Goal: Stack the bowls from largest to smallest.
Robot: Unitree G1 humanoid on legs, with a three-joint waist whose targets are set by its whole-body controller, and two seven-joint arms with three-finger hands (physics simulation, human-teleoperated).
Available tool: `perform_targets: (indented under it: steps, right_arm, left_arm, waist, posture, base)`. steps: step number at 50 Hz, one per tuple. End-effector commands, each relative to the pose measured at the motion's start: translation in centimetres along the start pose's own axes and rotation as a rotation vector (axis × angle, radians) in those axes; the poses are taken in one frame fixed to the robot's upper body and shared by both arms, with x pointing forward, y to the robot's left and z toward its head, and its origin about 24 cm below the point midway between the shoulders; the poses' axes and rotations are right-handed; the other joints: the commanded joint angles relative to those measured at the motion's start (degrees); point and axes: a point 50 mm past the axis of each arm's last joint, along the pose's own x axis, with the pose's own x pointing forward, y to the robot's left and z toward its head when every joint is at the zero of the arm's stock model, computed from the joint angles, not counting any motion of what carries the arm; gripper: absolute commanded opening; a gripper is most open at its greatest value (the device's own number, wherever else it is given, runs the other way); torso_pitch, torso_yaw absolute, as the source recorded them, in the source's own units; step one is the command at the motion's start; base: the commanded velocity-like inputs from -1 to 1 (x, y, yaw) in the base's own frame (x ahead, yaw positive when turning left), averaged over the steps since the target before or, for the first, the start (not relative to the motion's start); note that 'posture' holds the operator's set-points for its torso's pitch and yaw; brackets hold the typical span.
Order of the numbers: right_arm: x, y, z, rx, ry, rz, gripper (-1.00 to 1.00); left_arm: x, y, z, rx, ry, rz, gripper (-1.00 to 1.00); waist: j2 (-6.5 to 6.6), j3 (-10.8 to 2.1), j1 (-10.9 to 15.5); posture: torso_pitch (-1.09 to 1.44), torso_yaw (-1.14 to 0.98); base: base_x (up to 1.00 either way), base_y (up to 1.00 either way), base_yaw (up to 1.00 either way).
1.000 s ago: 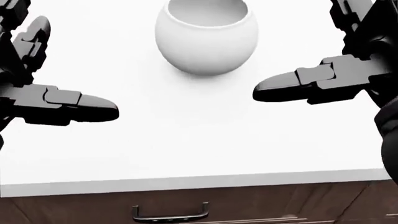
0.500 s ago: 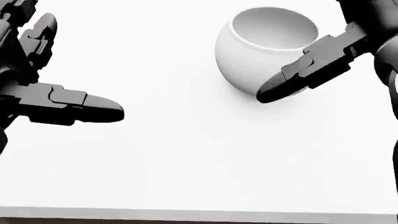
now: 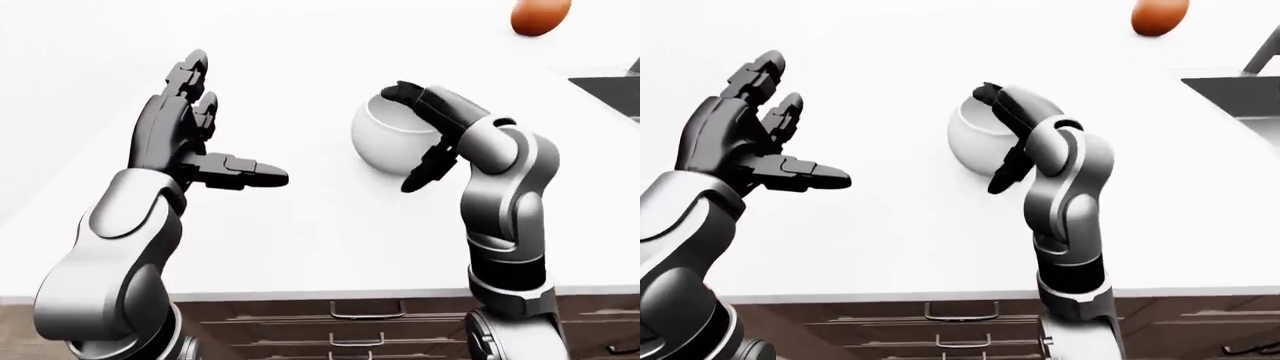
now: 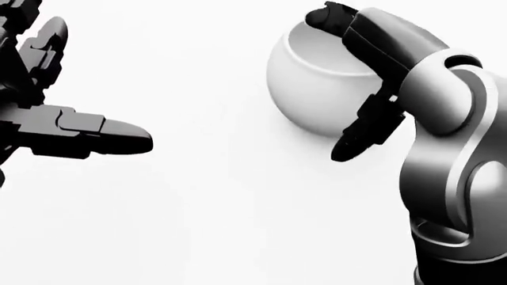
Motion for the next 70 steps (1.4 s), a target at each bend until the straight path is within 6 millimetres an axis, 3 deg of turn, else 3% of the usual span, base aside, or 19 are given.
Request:
perform_targets:
  steps: [1, 6, 8, 10, 11, 25, 27, 30, 35, 39, 40, 43, 58, 60, 61, 63, 68, 69, 70]
  right_arm:
    - [-0.4, -1.2, 0.5, -0.051, -0.019, -0.079, 0.42]
    - [0.1, 0.0, -0.1, -0.072, -0.002, -0.049, 0.11]
    - [0.4, 0.5, -0.3, -0.089, 0.005, -0.036, -0.29]
    - [0.5, 0.5, -0.2, -0.113, 0.004, -0.028, -0.95]
    - [0.5, 0.4, -0.1, -0.112, -0.002, -0.026, -1.0]
    - [-6.2, -8.0, 2.5, -0.145, -0.093, -0.149, -1.0]
    - [-6.6, -7.7, 2.4, -0.136, -0.099, -0.141, -1.0]
    - [-6.5, -7.6, 2.0, -0.151, -0.087, -0.161, -1.0]
    - [-6.2, -7.2, 1.3, -0.144, -0.068, -0.154, -1.0]
    - [-5.4, -6.1, 0.0, -0.114, -0.027, -0.144, -1.0]
    - [-5.4, -5.9, -0.2, -0.104, -0.023, -0.133, -1.0]
    - [-5.5, -5.9, -0.2, -0.099, -0.024, -0.127, -1.0]
    - [-5.7, -6.1, -0.4, -0.085, -0.027, -0.121, -1.0]
    - [-5.6, -5.9, -0.4, -0.083, -0.028, -0.116, -1.0]
    - [-5.6, -6.0, -0.4, -0.083, -0.027, -0.115, -1.0]
    - [-5.5, -5.9, -0.6, -0.08, -0.023, -0.117, -1.0]
    - [-5.5, -6.0, -0.5, -0.074, -0.025, -0.116, -1.0]
    - [-5.5, -5.9, -0.5, -0.077, -0.024, -0.113, -1.0]
    - [-5.5, -5.9, -0.5, -0.075, -0.025, -0.112, -1.0]
  left_arm:
    - [-0.2, 0.3, 1.3, 0.009, -0.077, 0.017, 1.0]
    - [-0.3, 0.3, 1.3, 0.008, -0.078, 0.016, 1.0]
    - [-0.3, 0.3, 1.2, 0.007, -0.078, 0.016, 1.0]
    - [-0.3, 0.2, 1.4, 0.008, -0.078, 0.014, 1.0]
    - [-0.3, 0.2, 1.4, 0.008, -0.078, 0.014, 1.0]
    - [-0.6, 0.2, 2.6, 0.008, -0.097, 0.011, 1.0]
    - [-0.7, 0.2, 3.1, 0.009, -0.104, 0.012, 1.0]
    - [-0.7, 0.0, 3.5, 0.011, -0.112, 0.008, 1.0]
    - [-0.7, -0.2, 4.0, 0.013, -0.121, 0.0, 1.0]
    - [-0.6, -0.4, 4.1, 0.015, -0.121, -0.005, 1.0]
    - [-0.6, -0.4, 4.1, 0.016, -0.121, -0.005, 1.0]
    - [-0.5, -0.6, 4.1, 0.017, -0.12, -0.007, 1.0]
    - [-0.5, -1.0, 4.1, 0.022, -0.118, -0.014, 1.0]
    - [-0.4, -1.2, 4.0, 0.022, -0.115, -0.018, 1.0]
    - [-0.4, -1.2, 4.1, 0.021, -0.116, -0.019, 1.0]
    - [-0.4, -1.2, 4.0, 0.02, -0.117, -0.02, 1.0]
    - [-0.6, -1.1, 4.4, 0.019, -0.123, -0.017, 1.0]
    - [-0.5, -1.1, 4.4, 0.019, -0.122, -0.017, 1.0]
    - [-0.6, -1.0, 4.3, 0.018, -0.122, -0.015, 1.0]
  waist:
    - [-0.05, -1.62, 0.0]
    - [-0.09, -1.48, -0.1]
    - [-0.16, -1.43, -0.1]
    - [-0.22, -1.39, -0.1]
    - [-0.23, -1.49, -0.2]
    - [-0.01, -0.84, 0.0]
    - [-1.99, -3.3, 0.6]
    - [-4.99, -2.4, 0.7]
    - [-2.64, -1.91, 2.2]
    - [4.57, 1.66, 1.2]
    - [2.45, 2.72, 1.9]
    - [2.8, -0.8, 2.2]
    - [-2.35, -2.09, 6.5]
    - [-3.82, -2.09, 6.1]
    - [-6.21, -2.35, 5.9]
    - [-2.77, 0.26, 5.2]
    - [-0.74, 0.68, 4.2]
    - [0.61, 0.39, 4.1]
    - [3.75, -0.84, 4.6]
  posture:
    - [0.0, 0.0]
    - [0.0, 0.0]
    - [0.0, 0.0]
    - [0.0, 0.0]
    - [0.0, 0.0]
    - [0.0, 0.0]
    - [0.0, 0.0]
    - [0.0, 0.0]
    - [0.0, 0.0]
    - [0.0, 0.0]
    - [0.0, 0.0]
    - [0.0, 0.0]
    - [0.0, 0.0]
    - [0.0, 0.0]
    - [0.0, 0.0]
    - [0.0, 0.0]
    - [0.0, 0.0]
    - [0.0, 0.0]
    - [0.0, 0.0]
  base:
    - [0.0, 0.0, 0.0]
    - [0.0, 0.0, 0.0]
    - [0.0, 0.0, 0.0]
    - [0.0, 0.0, 0.0]
    - [0.0, 0.0, 0.0]
    - [-0.03, 0.01, 0.0]
    - [-0.89, 0.31, 0.0]
    - [-1.0, 0.34, 0.0]
    - [-1.0, 0.28, 0.0]
    - [0.0, -0.32, 0.0]
    - [0.0, -1.0, 0.0]
    - [0.0, -1.0, 0.0]
    - [0.0, -1.0, 0.0]
    - [0.0, -1.0, 0.0]
    - [0.0, -1.0, 0.0]
    - [0.16, -1.0, 0.0]
    - [0.28, -1.0, 0.0]
    - [0.29, -1.0, 0.0]
    - [0.33, -1.0, 0.0]
